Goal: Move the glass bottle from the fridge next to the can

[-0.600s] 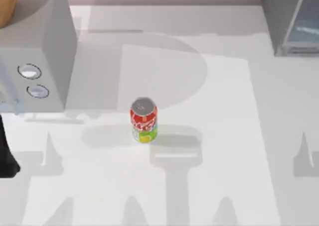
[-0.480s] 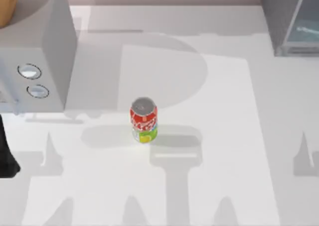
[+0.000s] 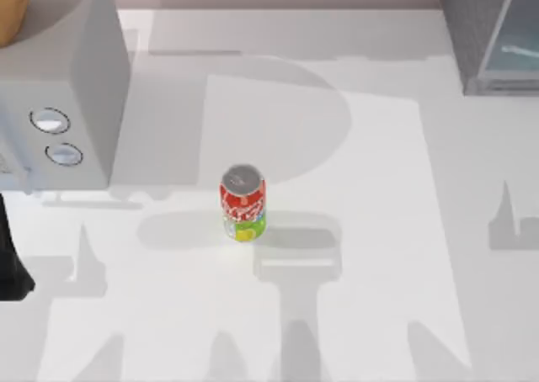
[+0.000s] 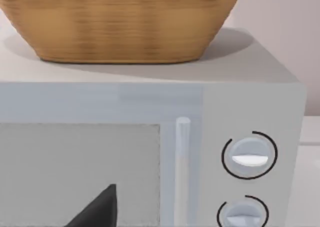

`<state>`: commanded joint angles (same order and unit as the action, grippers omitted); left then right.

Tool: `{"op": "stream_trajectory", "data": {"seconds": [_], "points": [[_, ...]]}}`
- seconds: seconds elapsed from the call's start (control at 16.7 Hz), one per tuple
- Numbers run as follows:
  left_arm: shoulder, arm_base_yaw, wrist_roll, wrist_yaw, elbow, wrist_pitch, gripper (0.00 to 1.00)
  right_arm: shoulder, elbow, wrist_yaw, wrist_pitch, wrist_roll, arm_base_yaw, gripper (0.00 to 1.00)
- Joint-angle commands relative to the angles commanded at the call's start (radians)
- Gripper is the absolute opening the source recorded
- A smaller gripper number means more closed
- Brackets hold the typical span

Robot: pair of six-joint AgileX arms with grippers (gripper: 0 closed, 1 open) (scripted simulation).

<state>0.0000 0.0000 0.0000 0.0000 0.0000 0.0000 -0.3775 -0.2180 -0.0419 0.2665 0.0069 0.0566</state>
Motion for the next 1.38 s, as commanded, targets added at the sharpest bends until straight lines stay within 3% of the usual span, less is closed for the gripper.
{"op": "stream_trajectory", "data": {"seconds": [0.84, 1.08, 1.38], "points": [[0.0, 0.0, 0.0, 0.0, 0.0, 0.0, 1.0, -1.539, -0.626, -0.143, 0.772, 0.005, 0.156, 1.0], [0.0, 0.0, 0.0, 0.0, 0.0, 0.0, 1.0, -1.75, -0.726, -0.163, 0.896, 0.002, 0.182, 1.0], [0.0, 0.0, 0.0, 0.0, 0.0, 0.0, 1.0, -1.797, -0.75, -0.168, 0.925, 0.002, 0.188, 1.0]]}}
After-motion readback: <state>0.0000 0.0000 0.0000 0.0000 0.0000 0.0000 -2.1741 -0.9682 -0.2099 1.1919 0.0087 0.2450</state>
